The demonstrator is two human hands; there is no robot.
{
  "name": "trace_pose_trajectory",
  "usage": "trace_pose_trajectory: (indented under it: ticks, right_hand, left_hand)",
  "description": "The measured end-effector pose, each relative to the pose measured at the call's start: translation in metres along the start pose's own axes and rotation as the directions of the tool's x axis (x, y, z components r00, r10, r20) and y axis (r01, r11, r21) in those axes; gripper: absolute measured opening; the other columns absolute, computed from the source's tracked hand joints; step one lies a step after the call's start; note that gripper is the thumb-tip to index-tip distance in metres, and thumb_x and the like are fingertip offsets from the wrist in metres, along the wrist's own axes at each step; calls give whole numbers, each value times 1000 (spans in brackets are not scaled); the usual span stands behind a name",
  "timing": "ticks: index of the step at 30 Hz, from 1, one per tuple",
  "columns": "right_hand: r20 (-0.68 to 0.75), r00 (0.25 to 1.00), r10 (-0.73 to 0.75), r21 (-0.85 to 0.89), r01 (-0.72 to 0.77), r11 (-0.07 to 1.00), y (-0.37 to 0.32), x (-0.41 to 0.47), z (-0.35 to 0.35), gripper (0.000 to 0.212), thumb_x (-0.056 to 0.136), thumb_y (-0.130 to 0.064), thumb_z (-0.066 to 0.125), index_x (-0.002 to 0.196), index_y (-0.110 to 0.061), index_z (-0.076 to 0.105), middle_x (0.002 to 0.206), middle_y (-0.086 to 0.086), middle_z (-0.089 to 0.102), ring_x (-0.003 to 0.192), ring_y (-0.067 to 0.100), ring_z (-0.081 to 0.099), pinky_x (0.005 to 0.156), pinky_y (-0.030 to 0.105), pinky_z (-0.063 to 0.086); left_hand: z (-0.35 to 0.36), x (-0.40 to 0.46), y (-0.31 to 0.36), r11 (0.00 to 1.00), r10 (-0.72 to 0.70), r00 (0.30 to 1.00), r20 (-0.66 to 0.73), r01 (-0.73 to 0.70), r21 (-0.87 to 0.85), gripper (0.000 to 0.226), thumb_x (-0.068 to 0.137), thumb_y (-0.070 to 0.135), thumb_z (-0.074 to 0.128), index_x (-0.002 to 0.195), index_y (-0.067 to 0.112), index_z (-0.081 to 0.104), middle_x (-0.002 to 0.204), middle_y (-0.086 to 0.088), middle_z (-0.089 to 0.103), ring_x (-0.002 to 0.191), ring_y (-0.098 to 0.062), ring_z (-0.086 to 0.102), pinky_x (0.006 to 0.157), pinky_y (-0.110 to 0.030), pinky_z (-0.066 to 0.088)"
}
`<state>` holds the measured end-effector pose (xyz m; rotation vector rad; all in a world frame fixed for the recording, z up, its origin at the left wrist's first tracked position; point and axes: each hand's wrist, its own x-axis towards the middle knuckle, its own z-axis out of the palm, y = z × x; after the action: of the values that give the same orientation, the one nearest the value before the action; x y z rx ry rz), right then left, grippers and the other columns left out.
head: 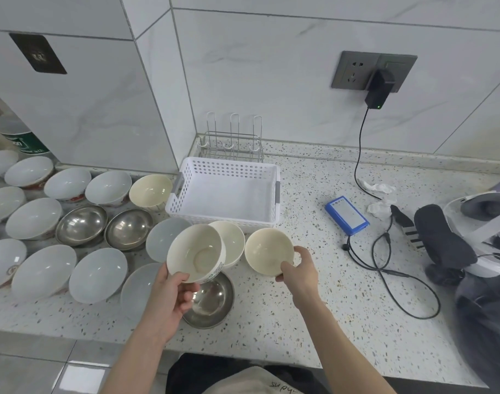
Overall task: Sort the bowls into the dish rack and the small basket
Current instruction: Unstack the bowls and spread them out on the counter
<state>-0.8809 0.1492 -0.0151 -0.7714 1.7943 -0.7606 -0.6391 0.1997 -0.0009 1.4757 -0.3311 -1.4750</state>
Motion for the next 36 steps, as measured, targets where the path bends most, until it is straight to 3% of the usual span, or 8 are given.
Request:
trace_pose_trajectory:
  ticks: [12, 15, 18, 23, 26, 28, 31, 36]
  right_hand:
    - [3, 1000, 31, 67, -31, 997, 4, 2, 3, 61, 83, -3, 48, 138, -29, 42, 100, 11, 68, 54, 9, 66, 48, 23, 45]
    - [49, 998, 43, 23, -45, 999, 6, 3, -1, 63, 89, -9, 48, 145, -32, 32, 95, 13, 71, 40, -2, 57, 39, 17, 39]
    - [108, 991, 78, 18, -80, 997, 9, 2, -8, 64, 95, -25, 49, 151, -27, 19, 89, 10, 73, 43, 5, 52, 41, 20, 36]
    - [1, 1000, -11, -111, 11, 994, 12, -8, -25, 46, 94, -41, 47, 137, -24, 45, 74, -4, 73, 73, 8, 59, 60, 28, 45]
    - [4, 993, -117, -84, 117, 990, 8, -18, -36, 27, 93, -39, 49, 113, -25, 62, 67, -6, 73, 58, 10, 54, 50, 22, 42]
    - [63, 984, -166, -32, 168, 985, 4, -25, -42, 24, 94, -38, 49, 105, -25, 67, 66, -4, 73, 52, 13, 44, 49, 25, 40]
    - [171, 966, -194, -12, 199, 980, 2, -34, -48, 24, 96, -42, 47, 103, -31, 67, 69, 1, 74, 43, 8, 38, 49, 23, 38]
    - [313, 922, -229, -9, 244, 970, 13, -43, -54, 18, 95, -37, 53, 104, -32, 67, 68, -4, 71, 47, 0, 53, 46, 17, 39]
  left_hand:
    - [10, -3, -5, 998, 2, 1000, 22, -3, 70, 40, 94, 0, 47, 119, 28, 57, 53, -11, 61, 37, -9, 44, 32, -17, 30]
    - [15, -6, -6, 995, 19, 1000, 21, -21, 94, 40, 94, -1, 46, 122, 27, 56, 55, -12, 63, 38, -10, 47, 32, -18, 31]
    - [19, -9, -8, 993, 36, 999, 26, -39, 111, 43, 94, -3, 45, 124, 26, 55, 58, -12, 65, 39, -10, 50, 32, -18, 32]
    - [26, -12, -11, 988, 59, 995, 75, -69, 138, 49, 92, -3, 45, 121, 34, 58, 61, -9, 67, 42, -10, 52, 32, -20, 33]
    - [32, -17, -15, 979, 55, 989, 135, -80, 189, 53, 91, -1, 47, 118, 42, 60, 60, -13, 65, 43, -12, 49, 34, -21, 32]
    - [37, -20, -19, 968, 47, 983, 175, -88, 236, 53, 90, 0, 48, 118, 43, 60, 60, -15, 65, 41, -11, 47, 35, -20, 31]
    - [45, -27, -25, 942, 25, 970, 240, -103, 319, 57, 90, 0, 48, 125, 45, 56, 62, -17, 66, 41, -12, 49, 35, -21, 32]
    - [56, -39, -39, 875, -37, 951, 307, -117, 470, 62, 92, 2, 47, 124, 55, 49, 62, -15, 69, 42, -12, 53, 36, -21, 33]
